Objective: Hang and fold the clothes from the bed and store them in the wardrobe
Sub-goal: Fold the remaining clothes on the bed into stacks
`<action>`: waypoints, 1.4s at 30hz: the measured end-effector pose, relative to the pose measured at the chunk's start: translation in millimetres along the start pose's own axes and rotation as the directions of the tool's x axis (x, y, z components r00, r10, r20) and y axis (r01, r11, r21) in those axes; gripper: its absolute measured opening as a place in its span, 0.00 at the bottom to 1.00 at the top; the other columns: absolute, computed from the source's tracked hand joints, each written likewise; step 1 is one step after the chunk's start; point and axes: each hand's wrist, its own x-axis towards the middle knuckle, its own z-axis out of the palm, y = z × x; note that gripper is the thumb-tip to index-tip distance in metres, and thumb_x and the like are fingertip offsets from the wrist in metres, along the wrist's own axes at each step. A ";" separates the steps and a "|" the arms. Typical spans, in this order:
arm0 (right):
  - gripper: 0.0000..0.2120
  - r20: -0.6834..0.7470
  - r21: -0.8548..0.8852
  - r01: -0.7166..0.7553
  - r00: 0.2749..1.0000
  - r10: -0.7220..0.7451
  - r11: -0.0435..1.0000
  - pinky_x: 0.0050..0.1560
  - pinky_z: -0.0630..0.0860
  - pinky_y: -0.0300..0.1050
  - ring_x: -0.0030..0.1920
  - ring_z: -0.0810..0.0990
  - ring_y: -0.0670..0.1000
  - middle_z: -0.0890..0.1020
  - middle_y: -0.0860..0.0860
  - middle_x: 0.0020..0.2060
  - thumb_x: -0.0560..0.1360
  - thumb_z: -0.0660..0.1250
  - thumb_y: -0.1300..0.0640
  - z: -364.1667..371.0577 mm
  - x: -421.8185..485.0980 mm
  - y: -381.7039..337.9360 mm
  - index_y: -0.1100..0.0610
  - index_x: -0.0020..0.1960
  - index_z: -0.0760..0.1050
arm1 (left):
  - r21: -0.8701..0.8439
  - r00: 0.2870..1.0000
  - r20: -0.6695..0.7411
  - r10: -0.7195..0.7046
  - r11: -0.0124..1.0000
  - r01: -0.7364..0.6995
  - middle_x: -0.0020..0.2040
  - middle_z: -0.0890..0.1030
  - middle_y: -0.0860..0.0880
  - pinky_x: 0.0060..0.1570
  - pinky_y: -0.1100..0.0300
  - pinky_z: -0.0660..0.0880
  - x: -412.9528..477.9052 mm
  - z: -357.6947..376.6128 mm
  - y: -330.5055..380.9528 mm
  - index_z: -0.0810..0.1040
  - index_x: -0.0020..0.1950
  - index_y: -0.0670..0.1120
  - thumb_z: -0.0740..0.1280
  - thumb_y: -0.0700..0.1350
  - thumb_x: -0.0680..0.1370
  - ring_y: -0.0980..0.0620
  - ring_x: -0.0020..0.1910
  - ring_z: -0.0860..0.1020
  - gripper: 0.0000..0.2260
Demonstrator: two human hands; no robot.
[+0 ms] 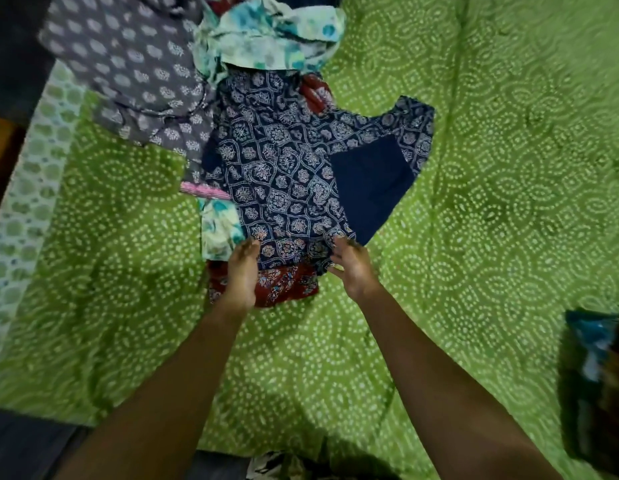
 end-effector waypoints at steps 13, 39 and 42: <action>0.08 -0.158 0.137 -0.055 0.984 0.076 0.989 0.21 0.69 0.34 0.33 0.71 0.46 0.76 0.52 0.38 0.73 0.69 0.65 2.4 35.4 10.6 0.62 0.50 0.73 | 0.069 0.998 -0.009 -0.062 0.996 0.063 0.69 0.68 0.43 0.70 0.48 0.58 20.5 15.1 2.5 0.66 0.68 0.41 0.63 0.45 0.79 0.45 0.69 0.66 0.20; 0.07 -0.137 -0.087 0.812 0.563 -0.815 0.576 0.60 0.65 0.33 0.58 0.68 0.48 0.65 0.51 0.57 0.76 0.67 0.58 -133.6 -236.9 -143.0 0.56 0.40 0.71 | -0.246 0.838 0.105 0.535 0.831 -0.499 0.77 0.54 0.47 0.71 0.46 0.53 -292.7 58.8 133.3 0.50 0.77 0.47 0.63 0.43 0.79 0.47 0.74 0.57 0.31; 0.09 -0.084 -0.021 0.877 0.476 -0.875 0.480 0.68 0.65 0.41 0.60 0.67 0.48 0.68 0.53 0.59 0.76 0.66 0.55 -160.6 -287.0 -160.9 0.60 0.51 0.75 | -0.229 0.751 0.119 0.650 0.754 -0.616 0.76 0.57 0.46 0.71 0.50 0.54 -343.5 64.1 140.5 0.54 0.76 0.45 0.64 0.42 0.78 0.48 0.73 0.58 0.30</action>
